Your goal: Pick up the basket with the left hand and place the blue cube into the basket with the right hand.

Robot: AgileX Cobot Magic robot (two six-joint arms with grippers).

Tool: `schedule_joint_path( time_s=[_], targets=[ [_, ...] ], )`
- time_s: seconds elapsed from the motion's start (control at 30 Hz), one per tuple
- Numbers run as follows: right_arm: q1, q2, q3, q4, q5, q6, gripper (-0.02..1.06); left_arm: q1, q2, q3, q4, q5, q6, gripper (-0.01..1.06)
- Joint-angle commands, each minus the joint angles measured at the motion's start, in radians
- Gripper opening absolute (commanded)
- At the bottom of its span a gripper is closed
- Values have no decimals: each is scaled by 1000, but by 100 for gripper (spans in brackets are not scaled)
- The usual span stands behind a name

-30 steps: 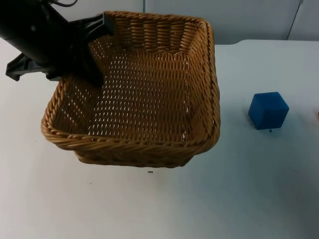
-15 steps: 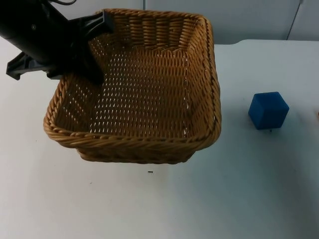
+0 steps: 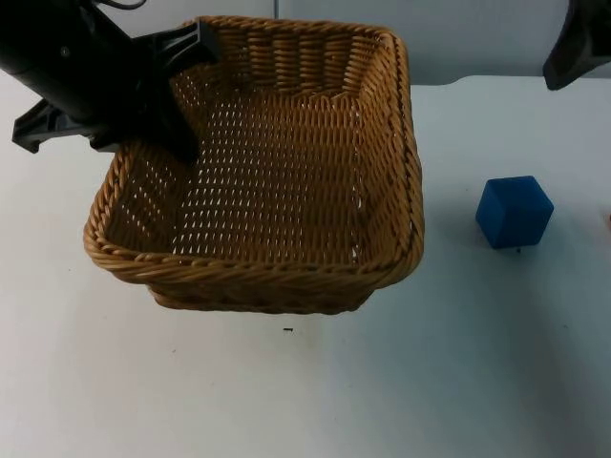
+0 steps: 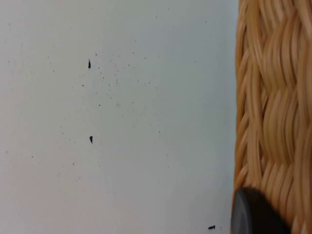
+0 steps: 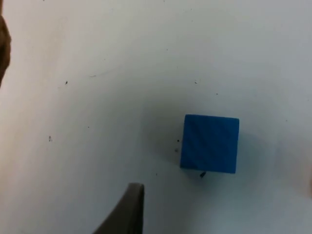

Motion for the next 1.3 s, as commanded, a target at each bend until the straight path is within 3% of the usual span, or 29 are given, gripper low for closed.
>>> schedule_joint_path(
  time_s=[0.0,0.37,0.63,0.97,1.27],
  targets=[
    [4,37,-10,-9,-35,5,104,-5,-16,-2,-30,-4,-2,0],
    [4,188,-10,-19,-87,20,104,-5,-16,-2,-30,-6,-2,0],
    [4,305,-10,-20,-184,21,104,-5,-16,-2,-32,-6,-2,0],
    [4,382,-17,37,-276,21,103,-6,-16,-2,-35,-19,-2,0],
    [26,428,-80,53,-262,21,102,-6,-16,-2,-35,-22,-2,0]
  ],
)
